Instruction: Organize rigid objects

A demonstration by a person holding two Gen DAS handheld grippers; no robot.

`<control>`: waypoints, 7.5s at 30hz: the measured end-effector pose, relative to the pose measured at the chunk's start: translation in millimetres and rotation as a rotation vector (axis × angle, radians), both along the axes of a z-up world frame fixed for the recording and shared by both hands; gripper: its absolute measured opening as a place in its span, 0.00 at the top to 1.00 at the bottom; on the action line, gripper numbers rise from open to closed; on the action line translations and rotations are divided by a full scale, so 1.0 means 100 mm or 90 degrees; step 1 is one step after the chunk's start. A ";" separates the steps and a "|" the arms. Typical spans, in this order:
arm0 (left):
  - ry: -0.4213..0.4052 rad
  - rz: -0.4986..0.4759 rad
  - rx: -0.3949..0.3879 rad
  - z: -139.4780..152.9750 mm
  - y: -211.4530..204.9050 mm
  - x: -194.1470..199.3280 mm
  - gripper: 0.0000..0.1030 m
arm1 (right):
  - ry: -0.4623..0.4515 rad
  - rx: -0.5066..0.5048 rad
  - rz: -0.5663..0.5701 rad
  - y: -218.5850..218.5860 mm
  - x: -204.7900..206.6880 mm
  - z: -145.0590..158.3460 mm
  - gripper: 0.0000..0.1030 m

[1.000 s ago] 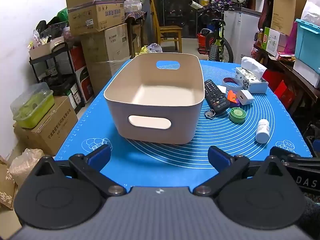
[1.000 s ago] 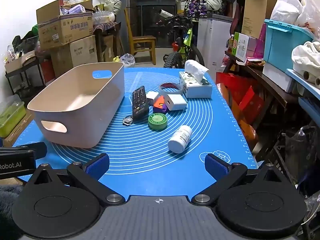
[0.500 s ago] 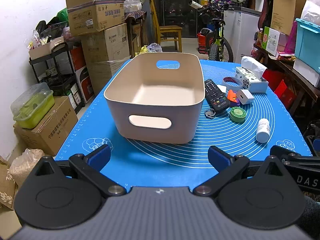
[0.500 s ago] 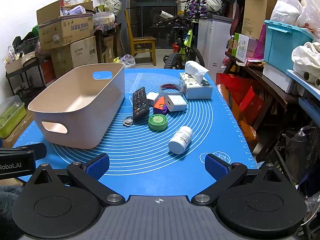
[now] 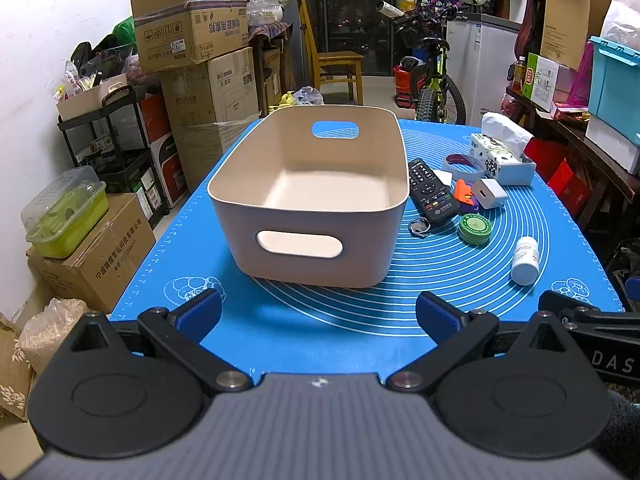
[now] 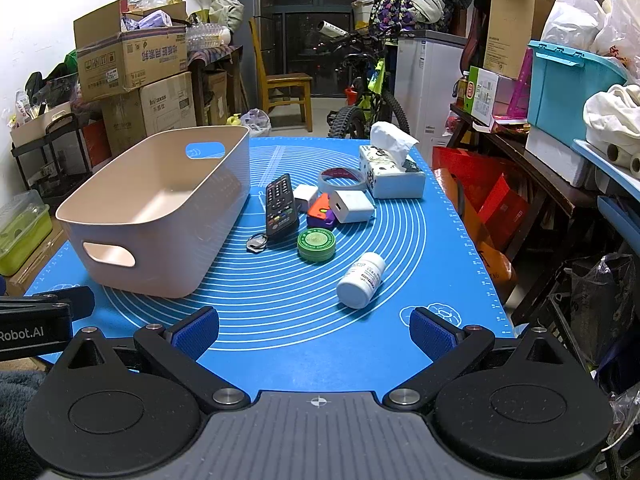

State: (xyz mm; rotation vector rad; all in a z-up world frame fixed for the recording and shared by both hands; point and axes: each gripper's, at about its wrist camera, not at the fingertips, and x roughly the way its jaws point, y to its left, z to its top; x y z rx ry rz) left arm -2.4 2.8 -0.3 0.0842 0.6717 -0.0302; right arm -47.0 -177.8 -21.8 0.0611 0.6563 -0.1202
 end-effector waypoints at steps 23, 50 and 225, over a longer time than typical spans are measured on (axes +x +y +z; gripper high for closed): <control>0.004 0.000 0.002 -0.03 -0.01 0.00 0.01 | 0.000 0.000 0.000 0.00 0.00 0.00 0.02; 0.011 0.002 0.002 -0.06 0.01 0.02 0.01 | 0.002 0.001 -0.001 -0.01 0.00 0.00 0.02; 0.261 -0.050 -0.005 -0.39 1.07 2.38 0.94 | 0.140 -0.063 0.220 0.94 2.96 0.62 0.35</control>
